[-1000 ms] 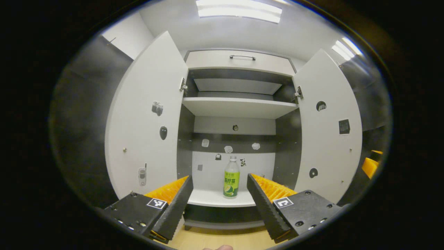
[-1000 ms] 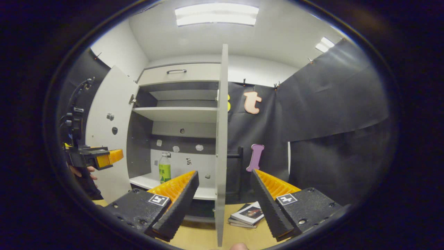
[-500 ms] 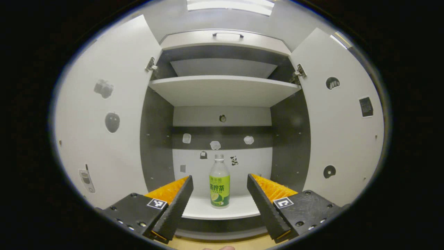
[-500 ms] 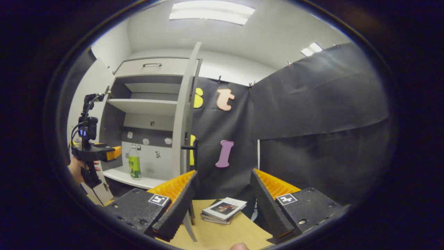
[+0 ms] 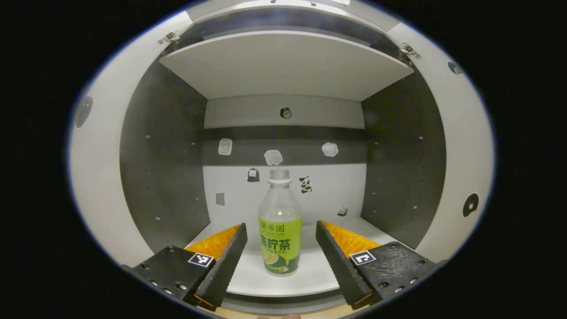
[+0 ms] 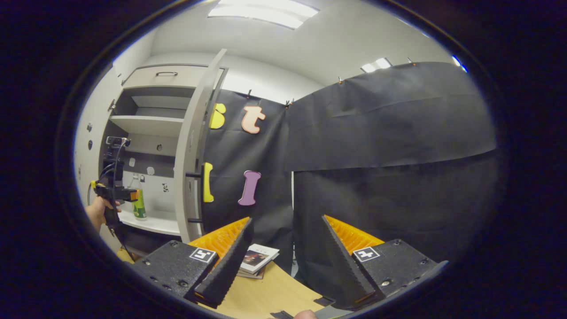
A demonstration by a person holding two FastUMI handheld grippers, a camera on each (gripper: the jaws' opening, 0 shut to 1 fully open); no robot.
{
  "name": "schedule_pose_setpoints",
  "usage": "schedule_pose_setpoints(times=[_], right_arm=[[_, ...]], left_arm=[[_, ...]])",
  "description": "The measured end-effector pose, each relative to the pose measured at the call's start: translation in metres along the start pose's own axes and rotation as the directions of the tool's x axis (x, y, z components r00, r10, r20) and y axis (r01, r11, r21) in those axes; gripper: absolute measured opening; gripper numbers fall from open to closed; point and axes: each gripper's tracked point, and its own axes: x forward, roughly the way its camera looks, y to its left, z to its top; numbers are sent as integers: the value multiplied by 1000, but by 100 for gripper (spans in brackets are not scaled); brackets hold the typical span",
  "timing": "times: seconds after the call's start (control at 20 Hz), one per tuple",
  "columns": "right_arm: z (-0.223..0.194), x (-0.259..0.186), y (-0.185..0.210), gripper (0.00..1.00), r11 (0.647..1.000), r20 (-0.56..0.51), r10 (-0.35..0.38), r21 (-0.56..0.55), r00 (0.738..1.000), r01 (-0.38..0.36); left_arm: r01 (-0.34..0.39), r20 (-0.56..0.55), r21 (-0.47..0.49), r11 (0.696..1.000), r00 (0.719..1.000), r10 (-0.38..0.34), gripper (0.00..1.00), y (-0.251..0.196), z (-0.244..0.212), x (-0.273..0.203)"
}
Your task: Grasp the bottle in the cabinet with the left hand and place it on the coaster, then close the right door with the right hand and the left door with the left hand.
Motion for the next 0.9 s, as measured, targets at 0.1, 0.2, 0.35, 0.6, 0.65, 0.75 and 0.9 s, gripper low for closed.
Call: schedule_pose_setpoints(times=[0.1, 0.2, 0.35, 0.6, 0.65, 0.75, 0.9], right_arm=[[-1, 2, -4, 96, 1000, -5, -14, -1, 1000, 14], [-1, 4, -3, 96, 1000, -10, -18, -1, 1000, 18], [0, 7, 0, 97, 1000, -11, -18, 4, 1000, 18], [2, 7, 5, 98, 1000, -3, -8, 12, 1000, 8], [2, 6, 4, 98, 1000, -2, -8, 9, 1000, 8], [1, 4, 1, 98, 1000, 1, -10, 5, 1000, 10], [1, 3, -1, 97, 1000, 3, -7, 17, 1000, 7]], left_arm=[[9, -7, -25, 1000, 1000, -9, 96, 3, -4, 16], [35, -14, -35, 999, 999, -35, 96, 0, -6, 32], [52, -9, -43, 998, 999, -53, 100, -1, -7, 49], [5, -54, -23, 1000, 999, -6, 89, 8, -21, 60], [-1, -59, -15, 1000, 998, 0, 82, 11, -20, 57], [11, -67, -17, 1000, 998, -12, 79, 9, -22, 62], [35, -78, -26, 999, 996, -37, 73, 2, -19, 48]])
